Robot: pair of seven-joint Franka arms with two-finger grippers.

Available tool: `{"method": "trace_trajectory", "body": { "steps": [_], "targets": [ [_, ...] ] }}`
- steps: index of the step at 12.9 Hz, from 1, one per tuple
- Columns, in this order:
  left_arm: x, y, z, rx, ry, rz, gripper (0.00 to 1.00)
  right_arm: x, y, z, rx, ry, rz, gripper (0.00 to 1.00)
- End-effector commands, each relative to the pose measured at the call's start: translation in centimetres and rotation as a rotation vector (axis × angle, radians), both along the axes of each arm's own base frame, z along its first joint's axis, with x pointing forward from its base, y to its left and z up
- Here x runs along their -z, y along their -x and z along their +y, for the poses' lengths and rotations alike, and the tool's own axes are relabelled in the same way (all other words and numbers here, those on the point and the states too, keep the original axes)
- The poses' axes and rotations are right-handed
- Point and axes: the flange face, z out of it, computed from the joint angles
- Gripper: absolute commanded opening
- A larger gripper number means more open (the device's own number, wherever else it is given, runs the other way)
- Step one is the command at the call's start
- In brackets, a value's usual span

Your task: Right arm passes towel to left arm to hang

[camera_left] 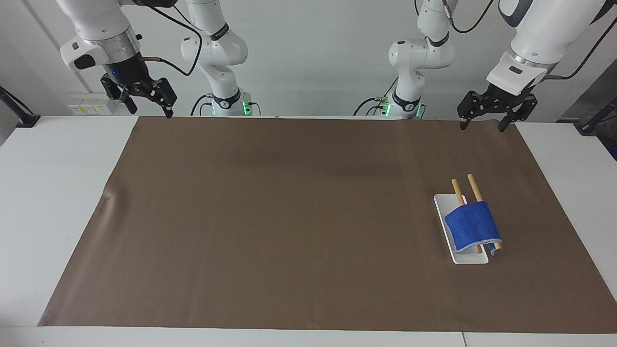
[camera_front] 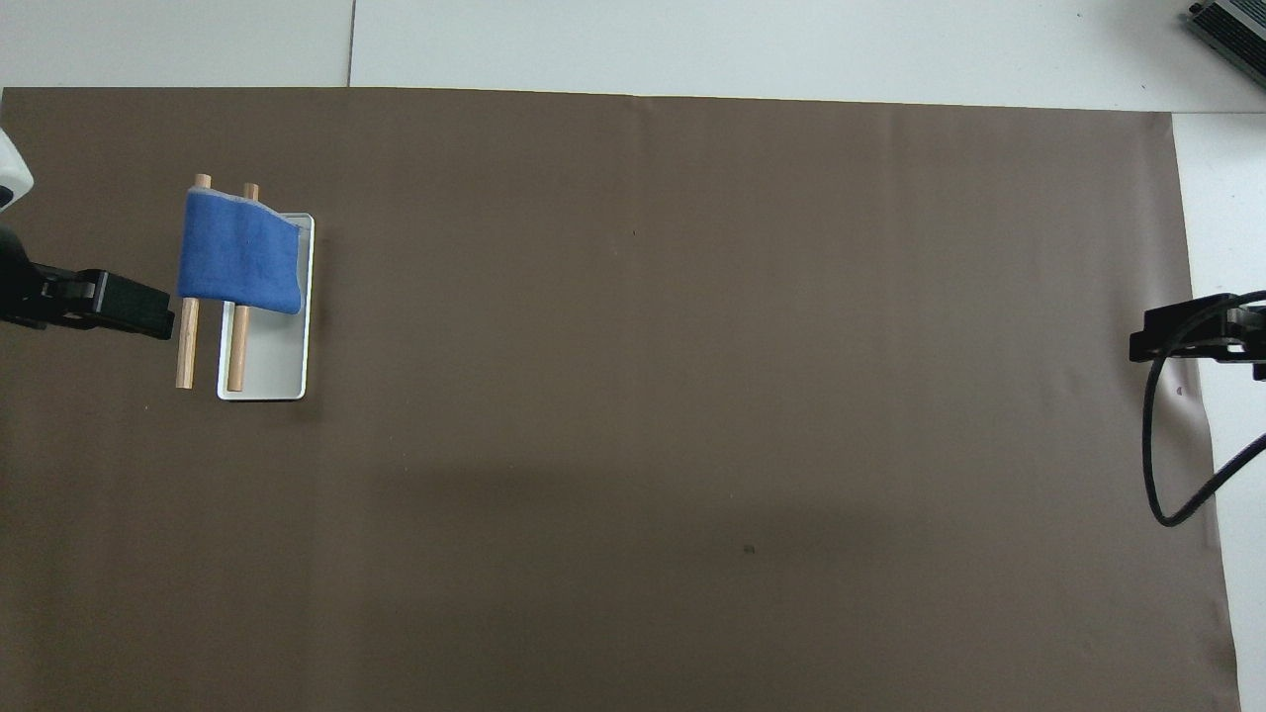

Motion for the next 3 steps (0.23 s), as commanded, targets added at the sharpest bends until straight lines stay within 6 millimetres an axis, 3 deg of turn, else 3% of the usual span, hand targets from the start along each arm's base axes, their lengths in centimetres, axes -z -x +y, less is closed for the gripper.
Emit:
{"method": "trace_trajectory", "body": {
  "steps": [1,3],
  "targets": [
    [-0.12,0.66,0.32,0.014,-0.002,-0.016,1.0,-0.08,0.51,-0.35,-0.012,-0.008,0.006,1.0],
    [-0.03,0.68,0.24,0.018,-0.002,-0.013,1.0,-0.08,0.51,-0.35,-0.012,-0.008,0.006,1.0]
  ]
}}
